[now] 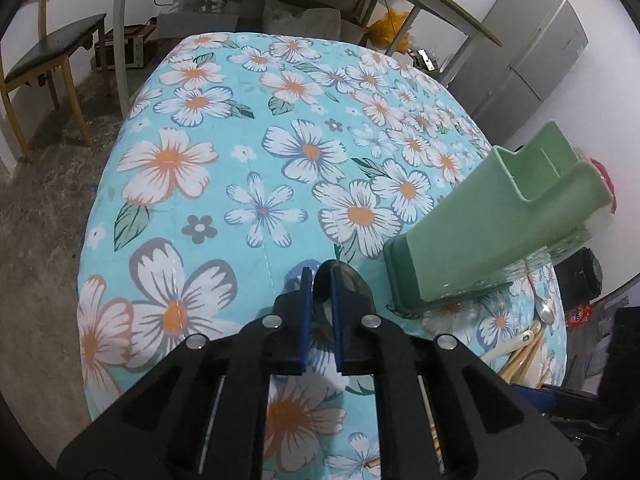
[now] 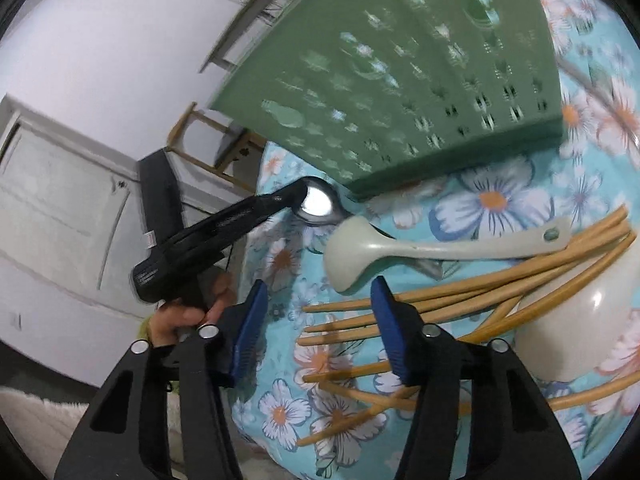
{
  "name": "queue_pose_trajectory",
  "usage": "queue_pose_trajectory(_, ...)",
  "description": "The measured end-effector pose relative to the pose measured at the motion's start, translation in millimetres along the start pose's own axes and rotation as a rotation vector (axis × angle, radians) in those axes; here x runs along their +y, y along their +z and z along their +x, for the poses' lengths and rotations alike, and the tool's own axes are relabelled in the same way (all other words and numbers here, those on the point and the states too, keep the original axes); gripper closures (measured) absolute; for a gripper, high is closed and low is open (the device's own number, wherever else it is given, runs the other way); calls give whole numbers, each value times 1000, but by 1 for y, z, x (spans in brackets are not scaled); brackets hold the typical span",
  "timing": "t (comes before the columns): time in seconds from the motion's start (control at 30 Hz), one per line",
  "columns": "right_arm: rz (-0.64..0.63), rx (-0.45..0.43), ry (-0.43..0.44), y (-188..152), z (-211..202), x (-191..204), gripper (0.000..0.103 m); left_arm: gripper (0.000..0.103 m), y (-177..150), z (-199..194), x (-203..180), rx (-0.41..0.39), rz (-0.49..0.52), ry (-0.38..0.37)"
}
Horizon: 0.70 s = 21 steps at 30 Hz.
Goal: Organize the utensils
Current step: 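Grasp the cream ladle handle with the right tool while the left tool grasps the metal spoon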
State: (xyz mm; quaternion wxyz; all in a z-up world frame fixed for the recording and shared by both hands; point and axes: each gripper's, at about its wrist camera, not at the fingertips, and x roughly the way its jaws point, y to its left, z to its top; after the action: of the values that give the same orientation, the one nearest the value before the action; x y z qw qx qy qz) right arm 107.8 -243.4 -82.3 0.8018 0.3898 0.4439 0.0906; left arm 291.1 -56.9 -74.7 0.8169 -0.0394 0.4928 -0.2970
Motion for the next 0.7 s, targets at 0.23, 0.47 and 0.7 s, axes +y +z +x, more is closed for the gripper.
queue_pose_trajectory(0.23,117,21,9,7,23,-17,61,98,-7,-8,-2,-5,20,14)
queue_pose_trajectory(0.47,147,22,13,16,48,-19,67,98,-8,-10,-5,-13,38,31)
queue_pose_trajectory(0.7,191,40,40,19,68,-20,81,98,-11,-11,-9,-14,40,41)
